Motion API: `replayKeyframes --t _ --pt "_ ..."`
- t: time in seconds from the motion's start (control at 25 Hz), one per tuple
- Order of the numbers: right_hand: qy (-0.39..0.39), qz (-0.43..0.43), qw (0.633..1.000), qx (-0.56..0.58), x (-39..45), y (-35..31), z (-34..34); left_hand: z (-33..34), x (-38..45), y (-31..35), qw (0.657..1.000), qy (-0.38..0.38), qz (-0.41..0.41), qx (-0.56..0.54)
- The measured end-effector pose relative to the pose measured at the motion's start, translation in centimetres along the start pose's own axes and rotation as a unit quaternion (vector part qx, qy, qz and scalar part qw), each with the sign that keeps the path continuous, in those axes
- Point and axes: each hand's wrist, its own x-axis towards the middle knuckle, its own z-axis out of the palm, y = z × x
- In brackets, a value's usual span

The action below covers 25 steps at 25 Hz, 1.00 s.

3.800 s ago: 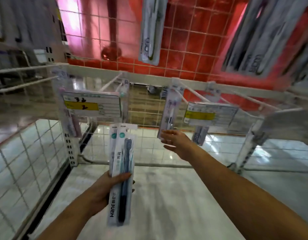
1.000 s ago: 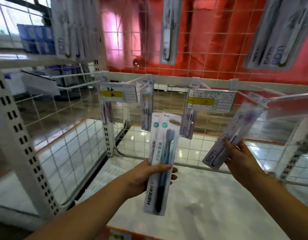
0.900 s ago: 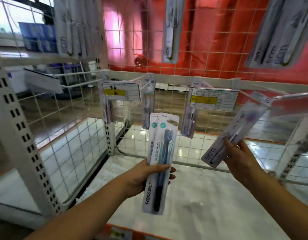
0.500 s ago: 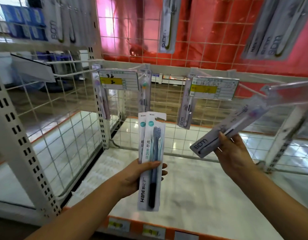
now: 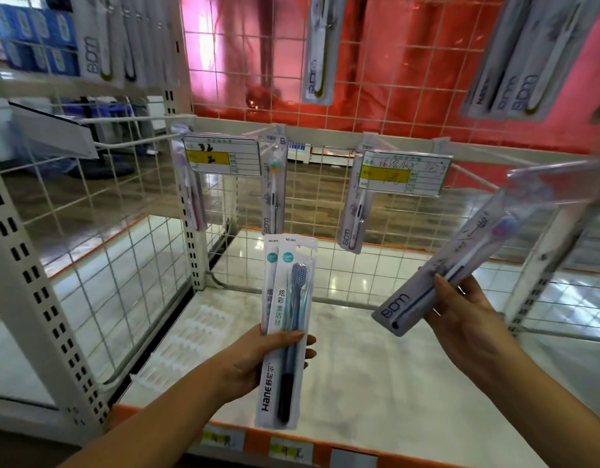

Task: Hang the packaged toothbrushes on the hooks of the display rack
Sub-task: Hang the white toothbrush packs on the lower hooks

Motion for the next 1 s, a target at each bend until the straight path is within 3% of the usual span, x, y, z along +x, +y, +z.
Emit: replayKeyframes --t 0.2,0.48,0.72,1.0 --pt "-0.013 0.001 0.997 -0.080 -1.0 -1.4 -1.5 0.7 0.5 -0.2 1.000 -0.006 -0.010 0.008" --pt "0.028 0.021 0.992 -0.124 -1.1 -3.0 -5.4 2.4 1.4 -0.4 0.999 -0.034 -0.002 0.019" --pt "0.037 0.134 0.964 -0.228 -0.4 0.8 -6.2 3.5 1.2 -0.7 0.999 -0.028 -0.013 0.031" --pt "0.010 0.171 0.954 -0.248 -0.2 4.6 -3.8 2.3 -0.1 -0.9 1.000 -0.007 -0.016 0.016"
